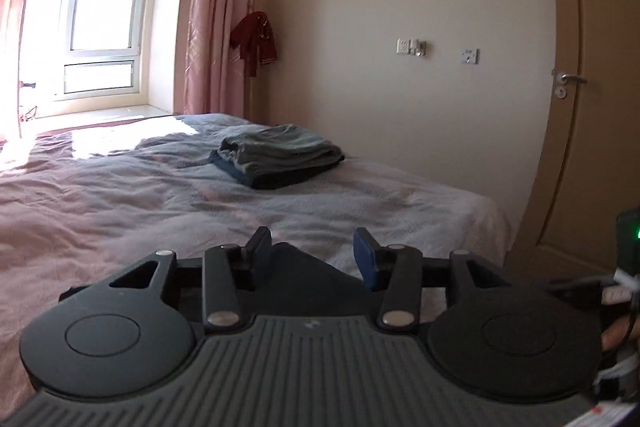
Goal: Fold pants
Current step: 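Grasp the folded black trousers edge with the right gripper while the left gripper grasps it too, then fold the held trousers over once more with both grippers into a square bundle, then open both grippers and release the square trousers bundle, then grasp the trousers bundle edge with the left gripper while the right gripper grasps its other side, then lift and carry the trousers bundle with both grippers toward the grey folded clothes stack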
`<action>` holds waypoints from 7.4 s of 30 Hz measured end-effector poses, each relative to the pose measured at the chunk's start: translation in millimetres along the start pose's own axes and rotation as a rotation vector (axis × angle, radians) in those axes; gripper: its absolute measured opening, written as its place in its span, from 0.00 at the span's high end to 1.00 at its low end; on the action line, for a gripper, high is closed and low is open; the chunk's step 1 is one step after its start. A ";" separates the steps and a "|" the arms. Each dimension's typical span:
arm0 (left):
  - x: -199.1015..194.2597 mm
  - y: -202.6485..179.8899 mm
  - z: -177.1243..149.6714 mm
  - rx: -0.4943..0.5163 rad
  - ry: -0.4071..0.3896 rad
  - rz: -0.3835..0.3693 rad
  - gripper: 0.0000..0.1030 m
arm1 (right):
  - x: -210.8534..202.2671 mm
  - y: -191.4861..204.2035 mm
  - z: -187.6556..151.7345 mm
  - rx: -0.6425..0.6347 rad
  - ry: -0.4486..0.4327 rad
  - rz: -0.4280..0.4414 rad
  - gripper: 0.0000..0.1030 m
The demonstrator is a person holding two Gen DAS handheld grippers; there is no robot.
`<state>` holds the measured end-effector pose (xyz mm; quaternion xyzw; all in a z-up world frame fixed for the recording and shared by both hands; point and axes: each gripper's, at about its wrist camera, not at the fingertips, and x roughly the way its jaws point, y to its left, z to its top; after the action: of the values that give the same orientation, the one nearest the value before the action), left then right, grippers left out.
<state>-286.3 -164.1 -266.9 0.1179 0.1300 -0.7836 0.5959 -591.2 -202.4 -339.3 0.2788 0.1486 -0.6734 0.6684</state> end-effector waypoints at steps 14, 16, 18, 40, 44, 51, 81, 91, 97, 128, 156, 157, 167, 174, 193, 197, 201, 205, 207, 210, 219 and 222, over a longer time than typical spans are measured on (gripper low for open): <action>-47.0 180.3 -98.3 -0.384 0.251 0.346 0.66 | 85.8 43.9 -3.5 0.360 0.258 0.610 0.69; -45.9 175.2 -102.6 -0.391 0.260 0.329 0.66 | 74.6 56.4 2.4 0.274 0.198 0.610 0.77; -43.5 169.9 -104.3 -0.387 0.254 0.312 0.66 | 51.2 77.3 15.0 0.111 0.076 0.621 0.81; 28.4 179.5 -42.3 -0.195 0.176 0.230 0.80 | 74.3 190.3 52.3 -0.393 -0.093 0.445 0.72; 90.8 180.8 -40.1 -0.143 0.219 0.201 0.80 | 117.5 241.7 47.0 -0.572 -0.031 0.447 0.73; 156.8 208.2 -75.8 -0.130 0.272 0.317 0.97 | 207.9 220.5 33.8 -0.532 0.044 0.329 0.74; -10.4 97.6 -93.9 -0.184 0.354 0.280 0.90 | 33.4 140.6 -26.1 -0.484 -0.011 0.422 0.57; -15.7 96.7 -88.3 -0.223 0.406 0.332 0.83 | 32.2 146.7 -23.4 -0.365 0.164 0.320 0.57; -43.7 88.8 -84.4 -0.241 0.405 0.322 0.74 | -7.8 148.6 -33.2 -0.366 0.169 0.322 0.57; -57.6 130.0 -111.5 -0.556 0.384 0.219 0.57 | -12.5 86.6 -51.7 0.005 0.236 0.332 0.57; -3.9 198.1 -134.4 -1.057 0.217 -0.030 0.85 | 21.8 47.5 -52.1 0.219 0.283 0.362 0.57; -10.3 200.8 -125.1 -1.021 0.197 -0.023 0.86 | 20.2 45.5 -52.0 0.220 0.280 0.357 0.57; -65.1 252.9 -100.8 -0.745 0.263 0.108 0.84 | 4.4 41.3 -47.6 0.213 0.240 0.374 0.57; -69.9 256.9 -117.4 -0.740 0.264 0.073 0.80 | 30.7 100.6 -14.8 0.150 0.210 0.541 0.57; -68.6 283.7 -96.4 -0.620 0.274 0.139 0.33 | 95.2 157.4 6.4 0.022 0.288 0.616 0.30; -43.4 296.1 -107.7 -0.748 0.309 0.101 0.33 | 120.2 149.7 -1.0 0.086 0.361 0.649 0.17; -25.6 289.6 -106.8 -0.695 0.346 0.136 0.34 | 142.3 151.8 -5.0 0.096 0.414 0.696 0.17; -11.6 276.8 -101.0 -0.586 0.387 0.176 0.38 | 161.0 163.9 -5.1 0.075 0.472 0.755 0.27; -7.1 271.3 -97.8 -0.547 0.394 0.181 0.38 | 169.3 167.1 -4.7 0.070 0.502 0.759 0.30; -1.9 267.4 -96.0 -0.518 0.401 0.190 0.38 | 175.5 164.2 -2.6 0.073 0.531 0.779 0.32; 2.7 274.2 -100.3 -0.550 0.395 0.166 0.38 | 181.9 157.6 -3.7 0.111 0.545 0.852 0.41; 7.8 280.9 -107.0 -0.588 0.399 0.148 0.36 | 183.3 155.6 -4.1 0.126 0.557 0.887 0.43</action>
<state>-14.2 -206.2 -387.7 0.1012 0.4545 -0.6293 0.6222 -428.6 -359.6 -420.9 0.5229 0.1474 -0.2340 0.8063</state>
